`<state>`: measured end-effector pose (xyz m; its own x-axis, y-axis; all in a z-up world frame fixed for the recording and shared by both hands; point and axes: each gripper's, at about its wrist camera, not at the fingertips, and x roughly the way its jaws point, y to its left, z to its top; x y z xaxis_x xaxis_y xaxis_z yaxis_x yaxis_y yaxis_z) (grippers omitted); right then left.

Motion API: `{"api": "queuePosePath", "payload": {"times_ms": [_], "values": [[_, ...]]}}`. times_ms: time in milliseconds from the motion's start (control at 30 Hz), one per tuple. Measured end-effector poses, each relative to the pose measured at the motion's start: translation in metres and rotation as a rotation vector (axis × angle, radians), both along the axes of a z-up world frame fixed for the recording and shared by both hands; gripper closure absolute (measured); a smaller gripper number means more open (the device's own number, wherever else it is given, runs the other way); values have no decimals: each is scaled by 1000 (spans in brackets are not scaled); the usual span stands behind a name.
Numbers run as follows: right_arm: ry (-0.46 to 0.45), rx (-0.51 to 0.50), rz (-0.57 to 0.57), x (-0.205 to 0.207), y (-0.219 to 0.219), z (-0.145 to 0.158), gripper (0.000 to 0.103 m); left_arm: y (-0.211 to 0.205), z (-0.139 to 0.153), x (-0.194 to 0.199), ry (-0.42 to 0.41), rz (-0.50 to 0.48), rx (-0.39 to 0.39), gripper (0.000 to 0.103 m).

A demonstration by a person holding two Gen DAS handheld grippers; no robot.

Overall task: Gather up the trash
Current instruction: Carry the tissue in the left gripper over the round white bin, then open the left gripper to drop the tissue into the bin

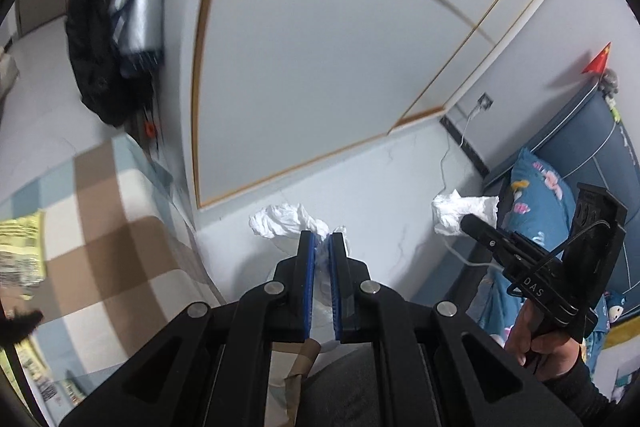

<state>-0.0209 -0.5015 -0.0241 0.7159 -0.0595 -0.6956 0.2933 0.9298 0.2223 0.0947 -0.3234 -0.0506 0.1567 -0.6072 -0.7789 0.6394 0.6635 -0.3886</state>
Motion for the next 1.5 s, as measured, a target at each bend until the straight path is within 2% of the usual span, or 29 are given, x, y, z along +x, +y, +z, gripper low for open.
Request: {"api": "queuePosePath", "payload": {"times_ms": [200, 333, 467, 633, 1000, 1100, 1200, 1333, 1500], "values": [[127, 88, -39, 12, -20, -64, 91, -33, -47, 7, 113, -62, 70, 99], [208, 172, -58, 15, -32, -109, 91, -55, -69, 3, 150, -104, 117, 99], [271, 235, -64, 12, -42, -141, 91, -79, -102, 1, 212, -141, 172, 99], [339, 280, -77, 14, -49, -177, 91, -99, -127, 0, 263, -171, 227, 99], [430, 349, -78, 22, -48, -224, 88, -112, -155, 8, 329, -171, 310, 99], [447, 356, -79, 25, -48, -233, 84, -117, -162, 8, 340, -175, 322, 99], [460, 361, -86, 24, -51, -239, 72, -122, -168, 7, 344, -193, 345, 99], [462, 360, -84, 23, -52, -242, 61, -128, -175, 10, 360, -205, 357, 99], [460, 361, -98, 18, -57, -239, 58, -132, -185, 8, 391, -219, 387, 99]]}}
